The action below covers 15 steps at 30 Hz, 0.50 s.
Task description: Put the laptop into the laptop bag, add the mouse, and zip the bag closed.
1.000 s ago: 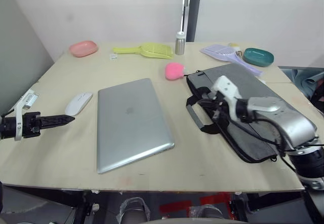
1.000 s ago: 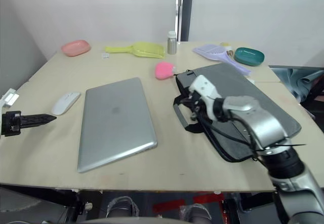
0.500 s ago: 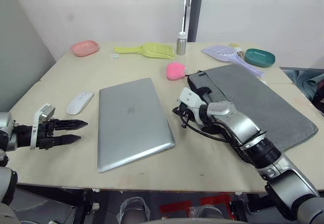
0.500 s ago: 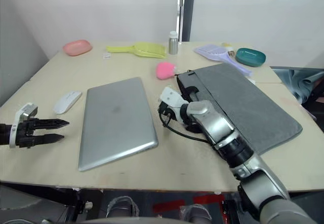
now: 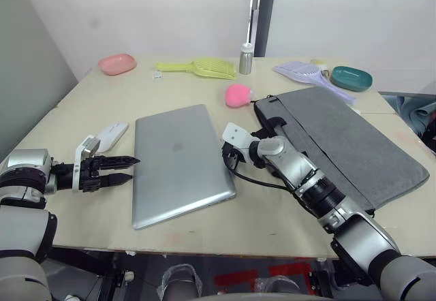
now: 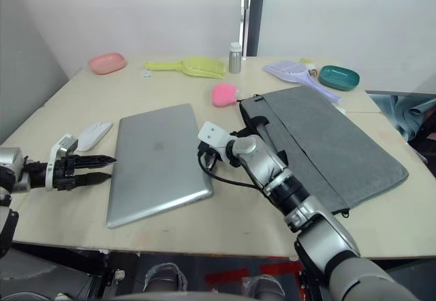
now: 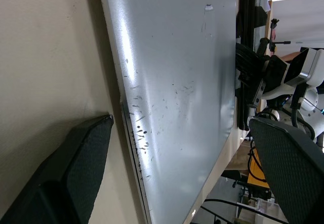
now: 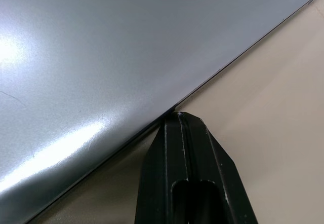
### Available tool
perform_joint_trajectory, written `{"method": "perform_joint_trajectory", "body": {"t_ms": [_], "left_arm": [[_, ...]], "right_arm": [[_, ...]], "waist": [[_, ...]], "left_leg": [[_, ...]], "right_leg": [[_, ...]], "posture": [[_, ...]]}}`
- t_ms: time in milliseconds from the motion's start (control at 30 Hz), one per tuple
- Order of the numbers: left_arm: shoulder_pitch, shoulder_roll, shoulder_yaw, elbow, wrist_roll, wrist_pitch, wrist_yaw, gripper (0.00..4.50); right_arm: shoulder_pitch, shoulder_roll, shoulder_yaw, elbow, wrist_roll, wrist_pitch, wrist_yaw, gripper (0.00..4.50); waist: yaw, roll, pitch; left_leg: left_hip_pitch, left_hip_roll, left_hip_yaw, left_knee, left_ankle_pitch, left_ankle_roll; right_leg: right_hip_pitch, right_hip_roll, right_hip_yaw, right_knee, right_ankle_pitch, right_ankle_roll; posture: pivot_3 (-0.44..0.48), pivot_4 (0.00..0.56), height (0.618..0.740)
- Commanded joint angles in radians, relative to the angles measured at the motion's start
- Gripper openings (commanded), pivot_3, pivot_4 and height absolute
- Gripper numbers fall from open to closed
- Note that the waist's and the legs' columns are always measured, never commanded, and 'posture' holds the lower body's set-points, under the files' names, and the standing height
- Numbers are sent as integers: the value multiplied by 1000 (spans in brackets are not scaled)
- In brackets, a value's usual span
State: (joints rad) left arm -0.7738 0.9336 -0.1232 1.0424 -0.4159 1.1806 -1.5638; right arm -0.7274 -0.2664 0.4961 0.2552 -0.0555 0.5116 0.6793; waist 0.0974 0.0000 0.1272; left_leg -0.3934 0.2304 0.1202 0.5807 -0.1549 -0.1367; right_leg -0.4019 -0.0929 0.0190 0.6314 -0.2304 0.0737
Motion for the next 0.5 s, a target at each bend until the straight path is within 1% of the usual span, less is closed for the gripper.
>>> {"method": "perform_joint_trajectory", "body": {"t_ms": [33, 167, 267, 500], "left_arm": [[-2, -45, 6, 20, 24, -2, 2, 4500], [-9, -69, 16, -5, 22, 21, -13, 4500], [-13, -84, 16, -55, 6, 61, -31, 4500], [12, -84, 26, -161, -30, 137, -29, 4500]], "right_arm": [[-6, 43, 9, -42, 1, -18, 27, 31], [-1, 62, 6, -53, -11, -17, 31, 31], [10, 72, 2, -66, -12, -9, 36, 31], [45, 57, -6, -88, -22, -4, 46, 31]], "waist": [[-1, 0, 0], [-1, 0, 0], [0, 0, 0], [-4, 0, 0]], "left_leg": [[1, 0, 0, 0, 0, 0], [4, 0, 0, 0, 0, 0], [4, 0, 0, 0, 0, 0], [3, 0, 0, -2, 0, 0]], "right_leg": [[0, 0, 0, 0, 0, 0], [3, 0, 0, 0, 0, 0], [3, 0, 0, 0, 0, 0], [3, 0, -1, -2, 0, 0]], "posture": [[0, 150, 740], [0, 150, 740], [0, 150, 740], [0, 150, 740]]}}
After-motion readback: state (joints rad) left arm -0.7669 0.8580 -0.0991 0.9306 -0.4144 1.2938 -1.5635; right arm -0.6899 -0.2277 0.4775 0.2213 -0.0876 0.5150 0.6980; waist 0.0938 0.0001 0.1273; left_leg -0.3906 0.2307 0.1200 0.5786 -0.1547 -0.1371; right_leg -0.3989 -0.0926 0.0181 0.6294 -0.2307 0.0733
